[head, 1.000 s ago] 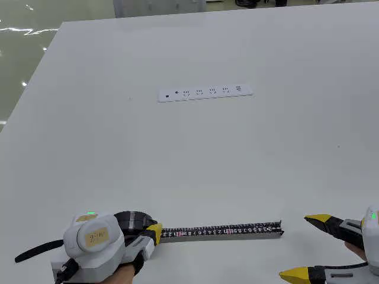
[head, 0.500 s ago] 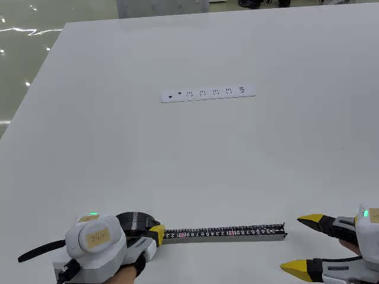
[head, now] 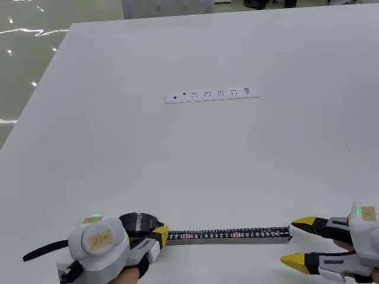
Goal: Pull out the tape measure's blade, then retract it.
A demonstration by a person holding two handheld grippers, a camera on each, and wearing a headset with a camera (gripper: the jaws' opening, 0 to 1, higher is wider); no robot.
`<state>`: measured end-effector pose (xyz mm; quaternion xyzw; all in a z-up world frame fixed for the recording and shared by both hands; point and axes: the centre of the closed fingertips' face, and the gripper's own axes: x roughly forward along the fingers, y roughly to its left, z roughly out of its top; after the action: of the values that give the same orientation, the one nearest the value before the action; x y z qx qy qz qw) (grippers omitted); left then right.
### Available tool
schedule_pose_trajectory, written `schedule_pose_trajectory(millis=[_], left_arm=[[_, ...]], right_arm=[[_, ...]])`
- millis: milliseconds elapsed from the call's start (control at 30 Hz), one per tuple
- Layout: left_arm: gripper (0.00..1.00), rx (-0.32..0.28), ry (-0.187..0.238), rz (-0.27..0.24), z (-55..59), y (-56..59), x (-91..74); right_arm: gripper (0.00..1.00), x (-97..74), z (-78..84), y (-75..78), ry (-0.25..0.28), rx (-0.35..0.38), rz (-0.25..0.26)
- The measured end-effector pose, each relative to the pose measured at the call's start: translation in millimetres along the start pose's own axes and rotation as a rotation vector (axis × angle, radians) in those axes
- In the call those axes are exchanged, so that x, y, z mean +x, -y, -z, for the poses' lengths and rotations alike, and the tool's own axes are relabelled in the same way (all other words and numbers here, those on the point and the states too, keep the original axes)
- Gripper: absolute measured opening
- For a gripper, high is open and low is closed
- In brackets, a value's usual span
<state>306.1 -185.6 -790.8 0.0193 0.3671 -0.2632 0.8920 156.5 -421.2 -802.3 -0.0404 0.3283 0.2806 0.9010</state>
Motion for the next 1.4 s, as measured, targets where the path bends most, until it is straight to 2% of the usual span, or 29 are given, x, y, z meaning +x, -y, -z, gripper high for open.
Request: schedule_pose_trajectory(millis=[333, 500, 767, 967, 1033, 1400], left_arm=[[0.62, -0.001, 0.004, -0.001, -0.3, -0.9, 0.5], [0.62, -0.001, 0.003, -0.001, -0.2, -0.9, 0.5], [0.62, -0.003, 0.005, 0.001, 0.2, -0.4, 0.4], [0.62, -0.002, 0.005, 0.001, 0.2, 0.5, 0.3], [0.62, -0.002, 0.005, 0.001, 0.1, 1.2, 0.0], [0.63, 0.008, 0.006, -0.011, 1.3, 2.2, 1.5]], right_arm=[[0.33, 7.2, 4.3, 9.8, 0.011, -0.064, 0.012], [0.30, 9.6, 5.3, 14.6, 0.012, -0.077, 0.004], [0.21, 11.6, 4.9, 15.2, 0.024, -0.131, -0.009], [0.19, 10.9, 2.2, 15.5, 0.037, -0.138, -0.022], [0.15, 10.2, 2.6, 15.1, 0.037, -0.139, -0.034], [0.15, 8.7, 2.5, 16.5, 0.030, -0.132, -0.034]])
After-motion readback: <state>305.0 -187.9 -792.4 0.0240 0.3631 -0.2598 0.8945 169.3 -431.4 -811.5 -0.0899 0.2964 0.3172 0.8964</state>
